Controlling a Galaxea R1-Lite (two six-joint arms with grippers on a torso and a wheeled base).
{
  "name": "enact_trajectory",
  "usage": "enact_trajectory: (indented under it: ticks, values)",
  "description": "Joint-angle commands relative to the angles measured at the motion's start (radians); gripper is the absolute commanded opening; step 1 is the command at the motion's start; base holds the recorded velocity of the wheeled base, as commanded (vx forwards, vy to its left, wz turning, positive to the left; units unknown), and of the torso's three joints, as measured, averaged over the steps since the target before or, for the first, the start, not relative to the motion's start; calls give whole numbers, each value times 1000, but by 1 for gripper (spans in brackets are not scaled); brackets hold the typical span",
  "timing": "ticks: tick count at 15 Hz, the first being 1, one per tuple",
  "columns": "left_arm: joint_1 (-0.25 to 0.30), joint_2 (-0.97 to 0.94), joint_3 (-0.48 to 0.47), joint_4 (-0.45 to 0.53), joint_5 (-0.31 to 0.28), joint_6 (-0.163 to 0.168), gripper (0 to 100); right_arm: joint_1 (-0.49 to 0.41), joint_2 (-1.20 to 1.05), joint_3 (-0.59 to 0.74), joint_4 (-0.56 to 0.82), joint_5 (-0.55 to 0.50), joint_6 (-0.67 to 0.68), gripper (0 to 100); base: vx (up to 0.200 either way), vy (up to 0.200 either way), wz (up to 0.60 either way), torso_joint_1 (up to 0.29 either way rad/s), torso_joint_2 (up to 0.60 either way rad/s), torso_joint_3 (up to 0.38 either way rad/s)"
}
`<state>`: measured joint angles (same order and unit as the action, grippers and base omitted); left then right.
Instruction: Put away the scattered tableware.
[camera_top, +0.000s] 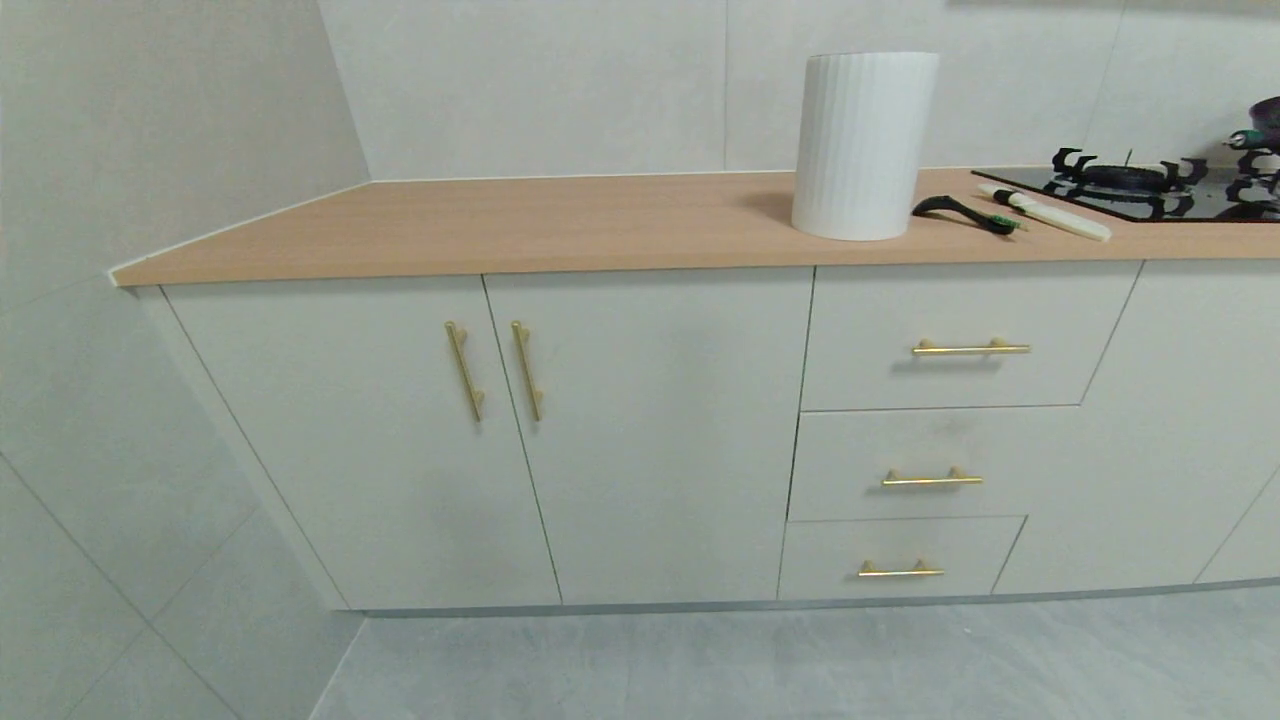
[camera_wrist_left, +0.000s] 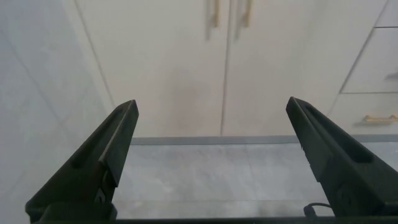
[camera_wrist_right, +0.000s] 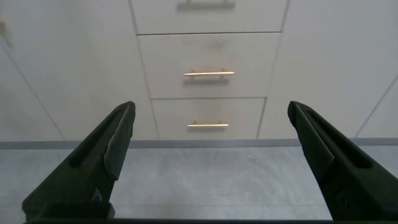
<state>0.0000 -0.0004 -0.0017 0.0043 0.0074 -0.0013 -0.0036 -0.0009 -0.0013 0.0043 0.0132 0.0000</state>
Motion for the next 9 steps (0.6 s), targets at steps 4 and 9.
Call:
enact_trajectory:
  ticks: [4, 9]
  values:
    - [0, 0, 0, 0, 0, 0, 100, 1, 2, 0, -1, -1, 0, 100, 0, -50, 0, 1, 1, 2]
    - [0, 0, 0, 0, 0, 0, 100, 1, 1, 0, -1, -1, 0, 100, 0, 0, 0, 0, 0, 0]
